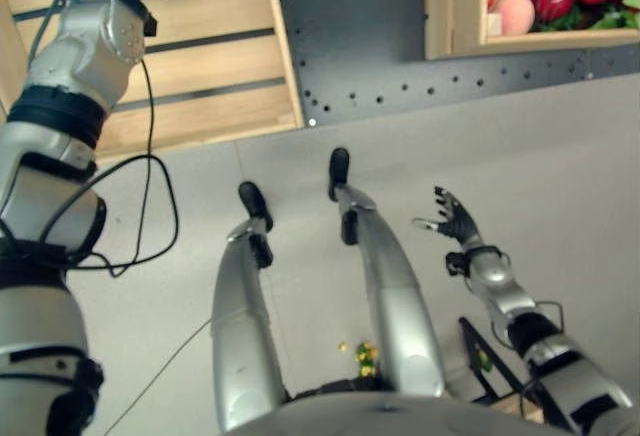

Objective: Pick up the fruits from the basket on one side to the basket on the other side

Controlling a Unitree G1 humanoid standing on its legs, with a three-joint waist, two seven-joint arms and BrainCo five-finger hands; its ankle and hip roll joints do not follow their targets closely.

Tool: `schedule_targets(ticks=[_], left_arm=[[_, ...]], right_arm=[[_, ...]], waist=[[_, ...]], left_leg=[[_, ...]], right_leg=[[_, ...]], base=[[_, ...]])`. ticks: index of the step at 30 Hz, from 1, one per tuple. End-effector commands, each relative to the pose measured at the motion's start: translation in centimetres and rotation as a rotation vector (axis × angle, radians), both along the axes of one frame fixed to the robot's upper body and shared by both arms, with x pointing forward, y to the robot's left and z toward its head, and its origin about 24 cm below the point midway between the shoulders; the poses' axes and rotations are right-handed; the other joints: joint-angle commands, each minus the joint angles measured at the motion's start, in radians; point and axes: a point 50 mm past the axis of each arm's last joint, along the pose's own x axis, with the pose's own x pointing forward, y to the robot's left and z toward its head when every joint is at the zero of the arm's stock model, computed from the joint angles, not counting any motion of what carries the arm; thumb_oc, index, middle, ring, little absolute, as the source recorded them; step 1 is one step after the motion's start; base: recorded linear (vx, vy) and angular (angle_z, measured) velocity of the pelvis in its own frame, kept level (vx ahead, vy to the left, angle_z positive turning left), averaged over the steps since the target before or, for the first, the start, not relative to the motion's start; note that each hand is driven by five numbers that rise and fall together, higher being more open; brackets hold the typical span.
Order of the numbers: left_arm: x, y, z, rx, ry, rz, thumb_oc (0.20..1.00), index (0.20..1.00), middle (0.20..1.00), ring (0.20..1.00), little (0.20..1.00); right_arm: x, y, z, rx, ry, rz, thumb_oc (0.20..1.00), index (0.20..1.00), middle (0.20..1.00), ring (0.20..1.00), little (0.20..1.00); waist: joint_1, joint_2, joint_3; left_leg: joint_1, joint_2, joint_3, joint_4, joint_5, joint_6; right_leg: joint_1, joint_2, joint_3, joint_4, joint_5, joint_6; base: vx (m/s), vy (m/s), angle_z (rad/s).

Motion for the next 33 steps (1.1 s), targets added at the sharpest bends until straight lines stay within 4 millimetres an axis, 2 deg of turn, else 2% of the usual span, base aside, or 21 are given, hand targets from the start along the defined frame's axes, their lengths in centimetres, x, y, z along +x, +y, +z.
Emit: schedule_targets(ticks=[1, 2, 3, 4, 5, 6, 7, 14, 22, 29, 33], left_arm=[[0.7, -0.2, -1.3, -0.047, 0.036, -0.001, 0.931, 0.931, 0.931, 0.931, 0.931], [0.7, -0.2, -1.3, -0.047, 0.037, -0.001, 0.865, 0.865, 0.865, 0.865, 0.865], [0.8, -0.3, -1.5, -0.055, 0.048, -0.007, 0.755, 0.755, 0.755, 0.755, 0.755], [0.9, -0.4, -1.6, -0.059, 0.054, -0.008, 0.429, 0.429, 0.429, 0.429, 0.429], [1.0, 0.1, -2.0, -0.066, 0.081, 0.005, 0.256, 0.256, 0.256, 0.256, 0.256], [1.0, 0.1, -2.1, -0.066, 0.081, 0.005, 0.219, 0.219, 0.219, 0.219, 0.219], [1.0, 0.1, -2.1, -0.072, 0.082, 0.003, 0.200, 0.200, 0.200, 0.200, 0.200], [1.2, 0.9, -3.6, -0.092, 0.141, 0.032, 0.200, 0.200, 0.200, 0.200, 0.200], [1.1, 1.6, -4.2, -0.113, 0.157, 0.044, 0.200, 0.200, 0.200, 0.200, 0.200], [1.1, 1.8, -4.7, -0.128, 0.169, 0.041, 0.200, 0.200, 0.200, 0.200, 0.200], [0.8, 1.3, -5.2, -0.170, 0.146, -0.021, 0.200, 0.200, 0.200, 0.200, 0.200]], right_arm=[[-2.2, -0.4, -1.9, 0.025, 0.053, -0.027, 1.000, 1.000, 1.000, 1.000, 1.000], [-2.2, -0.4, -1.9, 0.025, 0.053, -0.028, 1.000, 1.000, 1.000, 1.000, 1.000], [-2.2, -0.4, -1.9, 0.026, 0.053, -0.027, 1.000, 1.000, 1.000, 1.000, 1.000], [-2.2, -0.4, -1.8, 0.025, 0.051, -0.028, 1.000, 1.000, 1.000, 1.000, 1.000], [-2.2, -0.5, -1.8, 0.026, 0.053, -0.027, 1.000, 1.000, 1.000, 1.000, 1.000], [-2.2, -0.5, -1.8, 0.026, 0.054, -0.027, 1.000, 1.000, 1.000, 1.000, 1.000], [-2.2, -0.4, -1.8, 0.027, 0.051, -0.025, 1.000, 1.000, 1.000, 1.000, 1.000], [-1.9, -0.2, -1.4, 0.035, 0.034, -0.011, 1.000, 1.000, 1.000, 1.000, 1.000], [-1.7, 0.0, -0.8, 0.047, 0.005, 0.001, 1.000, 1.000, 1.000, 1.000, 1.000], [-1.6, 0.1, -0.6, 0.048, -0.006, 0.006, 1.000, 1.000, 1.000, 1.000, 1.000], [-1.7, -0.1, -0.7, 0.038, 0.000, 0.002, 1.000, 1.000, 1.000, 1.000, 1.000]], waist=[[-0.020, 0.041, -0.133], [-0.020, 0.041, -0.133], [-0.019, 0.041, -0.135], [-0.019, 0.041, -0.136], [-0.018, 0.040, -0.136], [-0.018, 0.040, -0.136], [-0.018, 0.039, -0.136], [-0.018, 0.035, -0.135], [-0.016, 0.030, -0.134], [-0.016, 0.029, -0.133], [-0.008, 0.029, -0.133]], left_leg=[[0.027, -0.001, -0.037, -0.015, -0.056, 0.011], [0.027, -0.001, -0.037, -0.015, -0.056, 0.011], [0.025, 0.000, -0.038, -0.014, -0.056, 0.012], [0.025, -0.001, -0.039, -0.016, -0.055, 0.012], [0.026, -0.001, -0.037, -0.015, -0.055, 0.013], [0.027, -0.001, -0.037, -0.015, -0.055, 0.013], [0.027, -0.001, -0.037, -0.014, -0.056, 0.014], [0.027, -0.001, -0.037, -0.008, -0.057, 0.012], [0.027, -0.001, -0.040, -0.008, -0.056, 0.011], [0.033, -0.002, -0.041, -0.008, -0.056, 0.012], [0.047, -0.004, -0.040, -0.009, -0.055, 0.009]], right_leg=[[0.051, -0.015, -0.025, 0.032, -0.123, 0.131], [0.051, -0.015, -0.025, 0.032, -0.123, 0.131], [0.052, -0.015, -0.025, 0.031, -0.123, 0.131], [0.050, -0.016, -0.027, 0.033, -0.123, 0.131], [0.051, -0.016, -0.027, 0.036, -0.123, 0.130], [0.051, -0.016, -0.027, 0.036, -0.123, 0.130], [0.051, -0.017, -0.027, 0.037, -0.123, 0.130], [0.053, -0.016, -0.025, 0.039, -0.122, 0.130], [0.057, -0.017, -0.026, 0.036, -0.122, 0.130], [0.061, -0.015, -0.024, 0.035, -0.122, 0.128], [0.076, -0.017, -0.029, 0.034, -0.121, 0.127]], base=[[0.00, 0.000, 0.00], [0.00, 0.000, 0.00], [0.00, 0.000, 0.00], [0.00, 0.000, 0.00], [0.00, 0.000, 0.00], [0.00, 0.000, 0.00], [0.00, 0.000, 0.00], [0.00, 0.000, 0.00], [0.00, 0.000, 0.00], [0.00, 0.000, 0.00], [0.00, 0.000, 0.00]])
